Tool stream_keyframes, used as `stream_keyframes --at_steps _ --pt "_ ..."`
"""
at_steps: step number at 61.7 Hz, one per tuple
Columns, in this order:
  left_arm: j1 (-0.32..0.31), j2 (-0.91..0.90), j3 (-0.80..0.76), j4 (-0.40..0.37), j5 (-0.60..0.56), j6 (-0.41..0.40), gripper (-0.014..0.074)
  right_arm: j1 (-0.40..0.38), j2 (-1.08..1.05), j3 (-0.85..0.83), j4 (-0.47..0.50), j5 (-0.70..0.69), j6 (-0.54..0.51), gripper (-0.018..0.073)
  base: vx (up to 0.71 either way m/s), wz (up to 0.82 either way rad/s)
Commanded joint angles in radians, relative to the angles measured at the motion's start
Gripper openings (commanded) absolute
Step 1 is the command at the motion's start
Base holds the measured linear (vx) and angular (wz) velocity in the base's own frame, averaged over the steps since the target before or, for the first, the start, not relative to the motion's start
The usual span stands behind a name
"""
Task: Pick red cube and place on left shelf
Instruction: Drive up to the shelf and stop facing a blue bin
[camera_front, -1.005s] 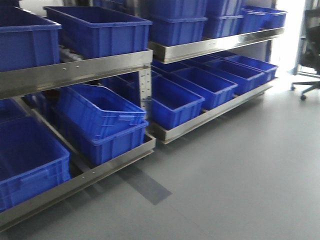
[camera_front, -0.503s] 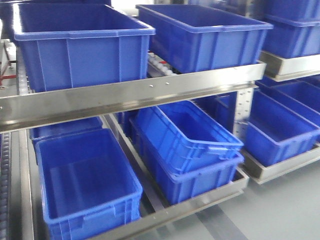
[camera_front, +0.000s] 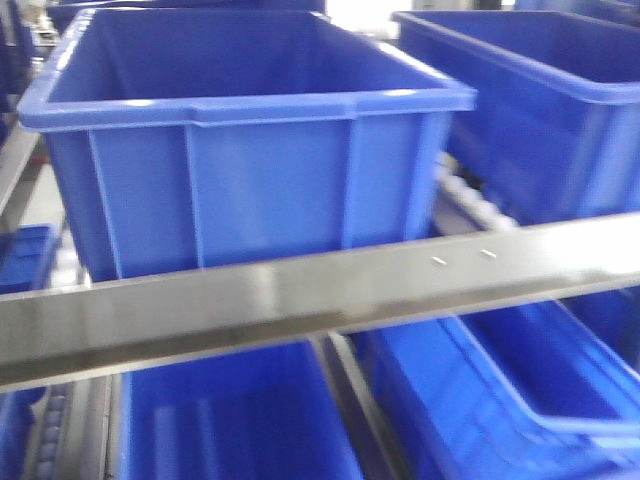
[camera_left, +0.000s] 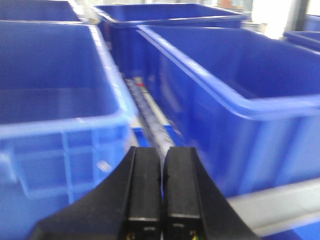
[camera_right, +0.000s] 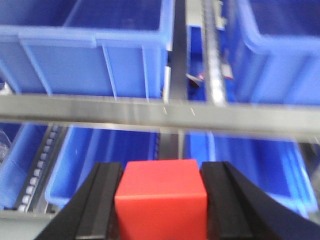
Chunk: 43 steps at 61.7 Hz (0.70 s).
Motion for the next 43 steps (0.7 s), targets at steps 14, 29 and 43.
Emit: stream_keyframes --at_steps 14,29,43 --pt "-0.004 -0.013 0.024 -0.001 -0.085 0.0 0.0102 0.001 0.011 -0.028 -0.019 -0.079 -0.007 0.0057 0.34 0.41" --pt "-0.004 -0.013 0.024 -0.001 -0.085 0.0 0.0102 0.001 0.011 -0.028 -0.019 -0.079 -0.007 0.0057 0.21 0.42" --pt "-0.004 -0.013 0.024 -0.001 -0.085 0.0 0.0102 0.001 0.011 -0.028 -0.019 -0.079 -0.007 0.0057 0.09 0.22"
